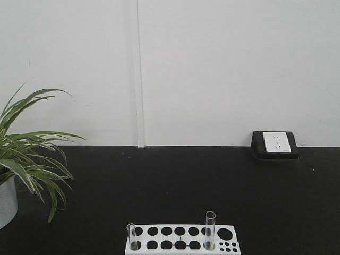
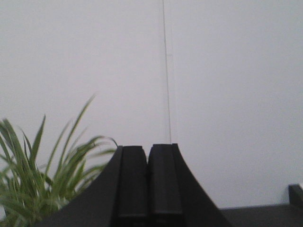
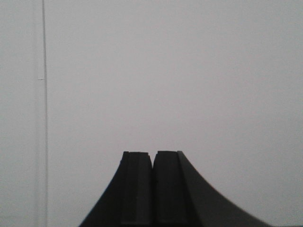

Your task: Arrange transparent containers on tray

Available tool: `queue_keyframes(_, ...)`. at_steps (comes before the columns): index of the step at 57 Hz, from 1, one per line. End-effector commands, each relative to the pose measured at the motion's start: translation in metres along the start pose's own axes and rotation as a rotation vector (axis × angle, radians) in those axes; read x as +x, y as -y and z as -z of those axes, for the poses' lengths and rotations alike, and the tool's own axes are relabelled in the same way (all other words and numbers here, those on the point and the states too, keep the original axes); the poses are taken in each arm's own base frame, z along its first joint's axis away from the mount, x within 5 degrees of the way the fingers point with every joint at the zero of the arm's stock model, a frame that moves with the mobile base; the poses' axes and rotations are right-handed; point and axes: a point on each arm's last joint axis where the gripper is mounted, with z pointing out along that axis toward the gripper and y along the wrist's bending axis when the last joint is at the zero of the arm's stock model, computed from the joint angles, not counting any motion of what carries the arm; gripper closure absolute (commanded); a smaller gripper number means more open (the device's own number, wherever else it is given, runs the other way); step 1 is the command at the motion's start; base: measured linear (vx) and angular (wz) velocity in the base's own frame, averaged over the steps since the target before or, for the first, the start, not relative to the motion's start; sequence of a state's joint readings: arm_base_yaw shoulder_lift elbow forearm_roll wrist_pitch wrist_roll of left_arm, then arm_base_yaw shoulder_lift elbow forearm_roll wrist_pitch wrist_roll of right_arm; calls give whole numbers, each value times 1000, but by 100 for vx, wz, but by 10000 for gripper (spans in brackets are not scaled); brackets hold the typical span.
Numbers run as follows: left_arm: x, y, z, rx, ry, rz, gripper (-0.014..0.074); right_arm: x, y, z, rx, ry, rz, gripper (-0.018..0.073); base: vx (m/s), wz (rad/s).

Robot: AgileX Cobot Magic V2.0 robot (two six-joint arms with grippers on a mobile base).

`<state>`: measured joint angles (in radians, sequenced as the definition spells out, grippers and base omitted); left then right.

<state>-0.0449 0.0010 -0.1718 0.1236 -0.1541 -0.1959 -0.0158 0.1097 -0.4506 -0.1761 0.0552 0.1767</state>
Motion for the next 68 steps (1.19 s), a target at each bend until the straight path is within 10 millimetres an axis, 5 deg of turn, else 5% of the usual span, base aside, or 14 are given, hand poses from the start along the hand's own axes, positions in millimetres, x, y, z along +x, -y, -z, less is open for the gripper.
queue_keyframes(1,-61,4,-16,11,106,-27,602,-38,0,-22,9,10,69,571,0,0)
queue_keyframes(9,-102,6,-59,6,82,-61,602,-64,-1,-54,-5,-7,67,571,0,0)
queue_keyframes(14,-108,6,-91,4,33,-68,602,-68,-2,-72,-22,-18,55,571,0,0)
queue_keyframes(26,-81,4,-147,-3,-131,-61,602,-55,-5,-102,-35,-58,42,571,0,0)
queue_keyframes(42,-62,2,-163,-3,-199,-60,545,-46,-5,-112,-35,-110,40,527,0,0)
queue_keyframes(51,-62,2,-163,-3,-197,-60,391,-43,-5,-112,-32,-131,41,378,0,0)
queue_keyframes(68,-67,7,-163,25,-149,-55,3,-41,-4,-112,-30,-149,41,-126,0,0)
